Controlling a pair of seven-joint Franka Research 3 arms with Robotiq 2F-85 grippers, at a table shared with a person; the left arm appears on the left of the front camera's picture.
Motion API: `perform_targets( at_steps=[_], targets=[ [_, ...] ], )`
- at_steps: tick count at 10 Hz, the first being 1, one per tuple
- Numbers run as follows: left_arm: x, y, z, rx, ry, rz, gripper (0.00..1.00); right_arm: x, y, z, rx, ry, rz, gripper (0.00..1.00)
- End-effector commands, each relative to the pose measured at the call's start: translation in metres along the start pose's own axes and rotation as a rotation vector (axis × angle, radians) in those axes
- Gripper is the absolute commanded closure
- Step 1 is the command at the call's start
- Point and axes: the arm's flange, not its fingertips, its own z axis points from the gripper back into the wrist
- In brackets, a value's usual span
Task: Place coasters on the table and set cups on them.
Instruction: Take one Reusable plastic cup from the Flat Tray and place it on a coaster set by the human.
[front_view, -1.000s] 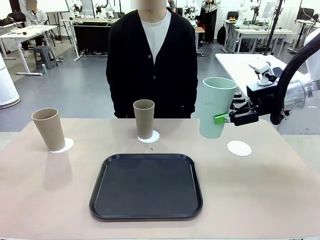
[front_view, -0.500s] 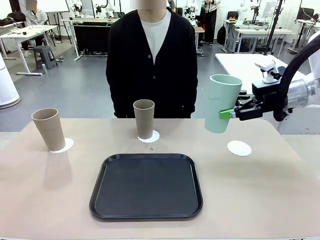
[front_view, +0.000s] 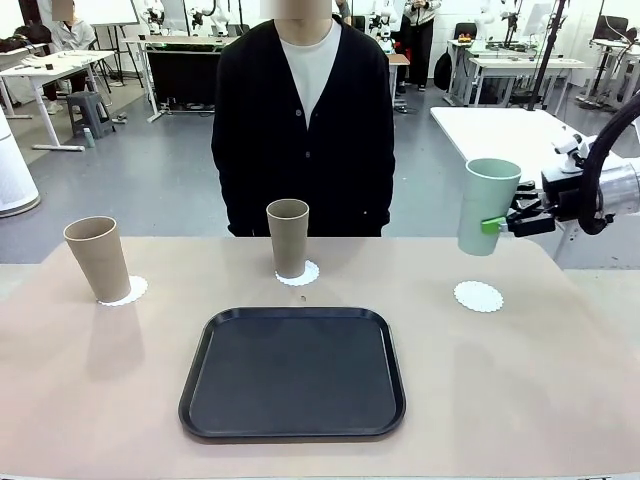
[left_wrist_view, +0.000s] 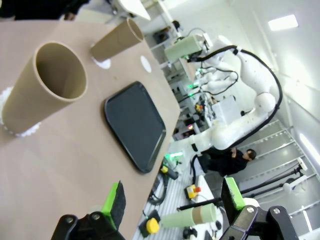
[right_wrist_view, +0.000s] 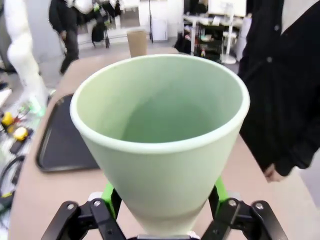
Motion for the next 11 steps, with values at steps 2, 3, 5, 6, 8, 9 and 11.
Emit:
perform_targets(
  at_steps=[2,3,5,6,8,9,11],
  targets=[
    [-0.001,-0.002,0.0,0.002,-0.004,-0.001,0.0,-0.016,-0.011,0.019,0.064,0.003,0.105,0.17],
    [-0.001,-0.002,0.0,0.002,-0.004,-0.001,0.0,-0.027,-0.015,0.022,0.084,-0.016,0.096,0.17],
    [-0.001,-0.002,0.0,0.002,-0.004,-0.001,0.0,-0.043,-0.017,0.021,0.125,-0.03,0.099,0.17],
    [-0.001,-0.002,0.0,0.002,-0.004,-0.001,0.0,-0.05,-0.016,0.018,0.142,-0.047,0.093,0.17],
    [-0.001,-0.002,0.0,0.002,-0.004,-0.001,0.0,-0.064,-0.017,0.01,0.165,-0.062,0.085,0.17],
    [-0.001,-0.002,0.0,0.002,-0.004,-0.001,0.0,-0.069,-0.018,0.005,0.171,-0.063,0.078,0.17],
    [-0.001,-0.002,0.0,0.002,-0.004,-0.001,0.0,-0.069,-0.016,0.001,0.164,-0.056,0.067,0.17]
  ],
)
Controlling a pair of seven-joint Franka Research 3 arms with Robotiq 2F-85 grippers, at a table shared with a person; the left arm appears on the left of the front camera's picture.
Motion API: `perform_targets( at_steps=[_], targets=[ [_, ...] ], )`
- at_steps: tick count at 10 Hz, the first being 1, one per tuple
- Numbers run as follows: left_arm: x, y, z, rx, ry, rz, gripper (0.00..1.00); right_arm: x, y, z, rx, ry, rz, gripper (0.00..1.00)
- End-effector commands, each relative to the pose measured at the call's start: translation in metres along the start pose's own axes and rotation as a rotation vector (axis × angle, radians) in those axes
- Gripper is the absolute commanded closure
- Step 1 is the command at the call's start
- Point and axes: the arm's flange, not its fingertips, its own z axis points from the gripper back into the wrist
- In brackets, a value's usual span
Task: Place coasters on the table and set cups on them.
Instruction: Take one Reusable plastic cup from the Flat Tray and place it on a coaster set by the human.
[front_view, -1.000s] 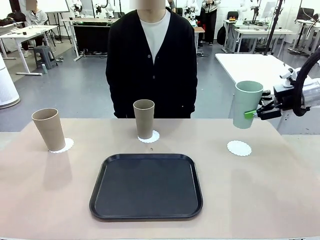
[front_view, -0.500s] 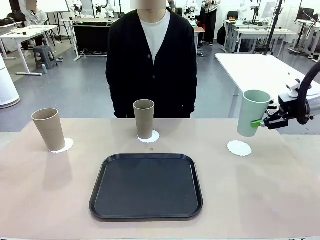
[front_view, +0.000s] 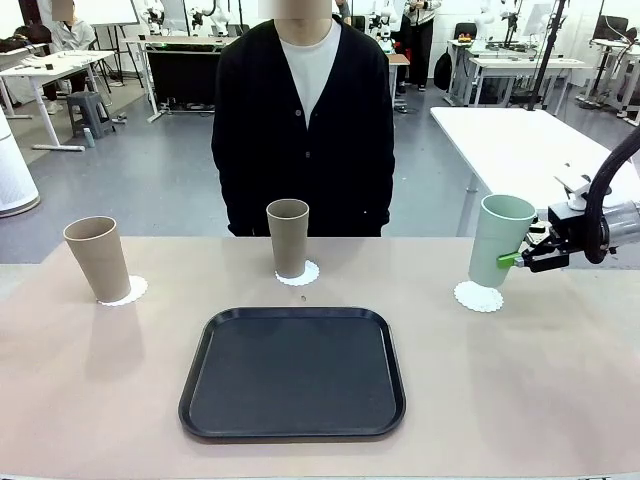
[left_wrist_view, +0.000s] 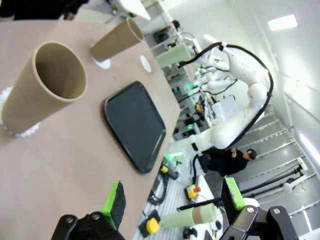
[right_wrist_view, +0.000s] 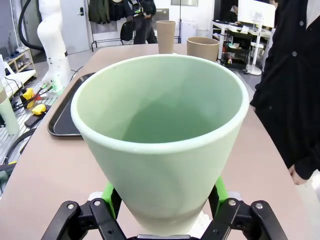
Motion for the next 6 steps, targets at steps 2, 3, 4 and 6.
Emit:
perform_targets(
  at_steps=[2,3,4,6],
  targets=[
    [-0.001,-0.002,0.0,0.003,-0.005,0.0,0.0,0.019,0.003,-0.003,-0.05,0.031,-0.019,0.17],
    [-0.001,-0.002,0.0,0.003,-0.005,0.0,0.0,0.002,0.0,0.0,0.0,0.001,0.004,0.17],
    [-0.001,-0.002,0.0,0.003,-0.005,0.0,0.0,0.002,0.0,0.0,0.0,0.001,0.004,0.17],
    [-0.001,-0.002,0.0,0.003,-0.005,0.0,0.0,0.002,0.0,0.0,0.0,0.001,0.004,0.17]
  ],
)
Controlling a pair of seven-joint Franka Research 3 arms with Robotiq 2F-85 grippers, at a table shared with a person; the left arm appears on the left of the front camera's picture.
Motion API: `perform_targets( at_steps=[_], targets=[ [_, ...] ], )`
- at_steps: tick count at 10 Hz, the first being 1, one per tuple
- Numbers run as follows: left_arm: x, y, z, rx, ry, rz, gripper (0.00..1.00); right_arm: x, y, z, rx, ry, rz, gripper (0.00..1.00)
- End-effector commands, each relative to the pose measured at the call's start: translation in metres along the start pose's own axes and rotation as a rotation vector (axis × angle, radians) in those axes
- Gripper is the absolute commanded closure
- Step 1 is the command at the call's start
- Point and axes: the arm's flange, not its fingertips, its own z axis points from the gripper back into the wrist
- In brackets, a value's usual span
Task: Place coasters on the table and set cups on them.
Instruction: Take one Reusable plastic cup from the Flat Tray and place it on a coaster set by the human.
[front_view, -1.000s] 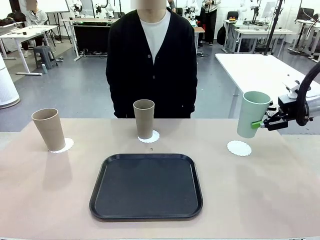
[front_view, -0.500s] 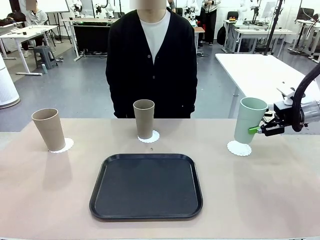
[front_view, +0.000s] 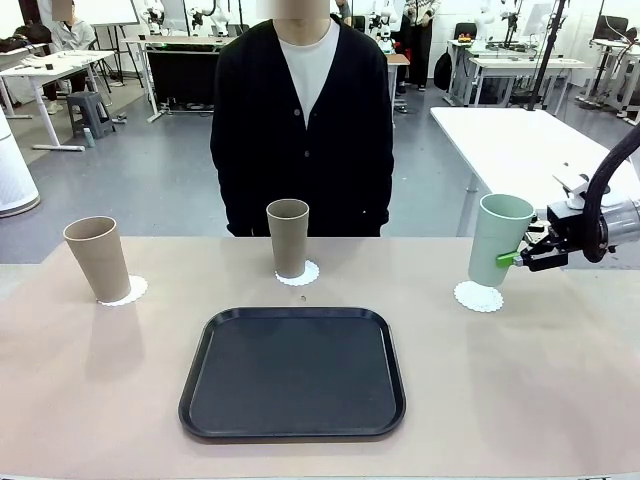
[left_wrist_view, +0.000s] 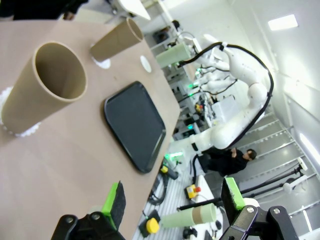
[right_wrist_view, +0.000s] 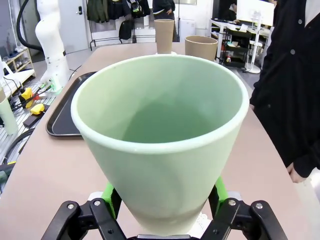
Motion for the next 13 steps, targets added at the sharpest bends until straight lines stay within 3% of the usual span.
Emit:
perform_targets(
  at_steps=[1,7,13],
  targets=[
    [-0.001,-0.002,0.0,0.003,-0.005,0.0,0.0,0.0,0.001,0.0,0.007,-0.008,0.006,0.17],
    [-0.001,-0.002,0.0,0.003,-0.005,0.0,0.0,-0.03,-0.032,-0.007,-0.024,0.003,-0.028,0.17],
    [-0.001,-0.002,0.0,0.003,-0.005,0.0,0.0,-0.046,-0.038,-0.014,0.002,0.008,-0.037,0.17]
  ],
)
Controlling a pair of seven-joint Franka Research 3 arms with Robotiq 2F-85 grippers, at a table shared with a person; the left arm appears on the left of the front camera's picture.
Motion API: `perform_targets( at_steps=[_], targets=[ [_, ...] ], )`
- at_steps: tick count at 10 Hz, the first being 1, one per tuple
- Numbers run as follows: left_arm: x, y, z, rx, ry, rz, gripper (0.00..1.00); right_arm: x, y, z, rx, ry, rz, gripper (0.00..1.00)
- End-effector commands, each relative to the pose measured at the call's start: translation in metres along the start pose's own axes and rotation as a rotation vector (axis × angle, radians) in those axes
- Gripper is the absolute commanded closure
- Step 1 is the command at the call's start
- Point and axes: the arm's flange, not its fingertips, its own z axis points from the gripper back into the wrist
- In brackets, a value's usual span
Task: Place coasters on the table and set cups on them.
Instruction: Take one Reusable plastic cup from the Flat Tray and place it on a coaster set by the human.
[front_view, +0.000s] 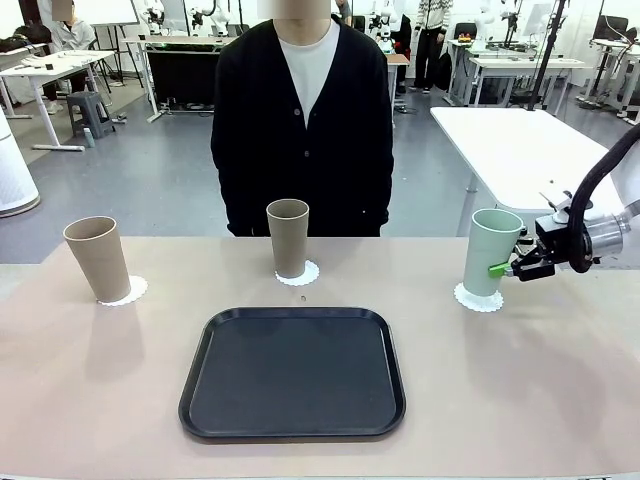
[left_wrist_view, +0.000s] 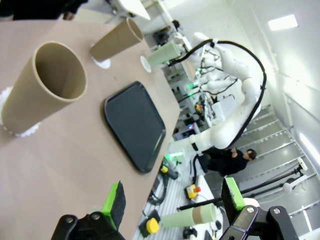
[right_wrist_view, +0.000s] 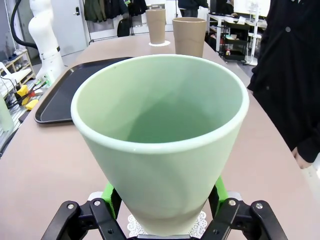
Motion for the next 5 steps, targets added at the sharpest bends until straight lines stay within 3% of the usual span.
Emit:
perform_targets(
  at_steps=[1,5],
  targets=[
    [-0.001,-0.002,0.0004,0.003,-0.005,0.0,0.0,-0.0014,-0.0092,-0.0016,0.0,0.004,0.007,0.17],
    [-0.001,-0.002,0.0004,0.003,-0.005,0.0,0.0,-0.0051,-0.0074,-0.0022,0.014,0.024,-0.006,0.17]
  ],
)
